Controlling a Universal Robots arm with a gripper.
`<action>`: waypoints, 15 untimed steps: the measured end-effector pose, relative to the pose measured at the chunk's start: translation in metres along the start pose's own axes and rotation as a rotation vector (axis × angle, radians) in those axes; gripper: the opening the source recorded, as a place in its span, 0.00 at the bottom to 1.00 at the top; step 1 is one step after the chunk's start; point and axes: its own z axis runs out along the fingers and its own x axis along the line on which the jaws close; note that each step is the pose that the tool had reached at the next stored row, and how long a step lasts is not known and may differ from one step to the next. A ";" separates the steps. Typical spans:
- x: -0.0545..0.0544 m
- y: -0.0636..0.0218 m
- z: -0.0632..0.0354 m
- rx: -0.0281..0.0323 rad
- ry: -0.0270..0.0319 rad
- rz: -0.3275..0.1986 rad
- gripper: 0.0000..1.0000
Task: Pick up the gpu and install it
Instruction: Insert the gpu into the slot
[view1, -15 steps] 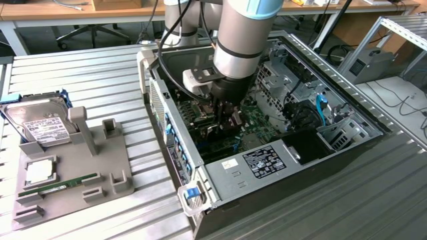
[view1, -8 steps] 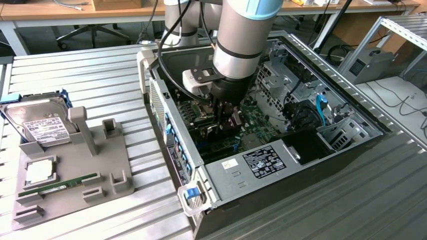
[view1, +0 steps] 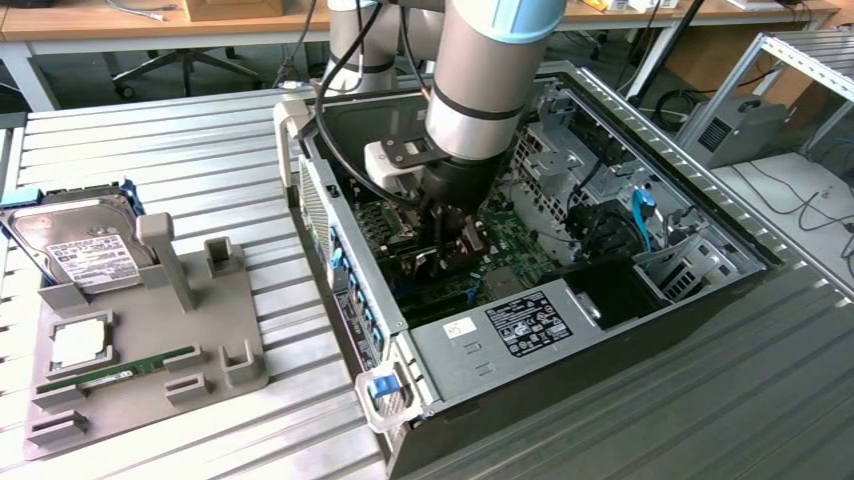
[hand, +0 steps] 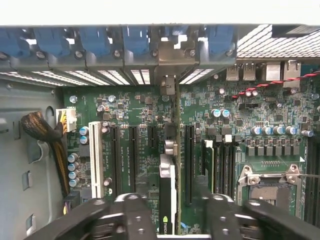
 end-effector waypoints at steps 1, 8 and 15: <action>0.000 0.0000 0.0000 0.0000 -0.0001 0.000 0.52; 0.000 0.0000 0.0000 0.0000 -0.0001 0.000 0.58; 0.000 -0.0001 -0.0041 0.0000 0.0000 0.000 0.58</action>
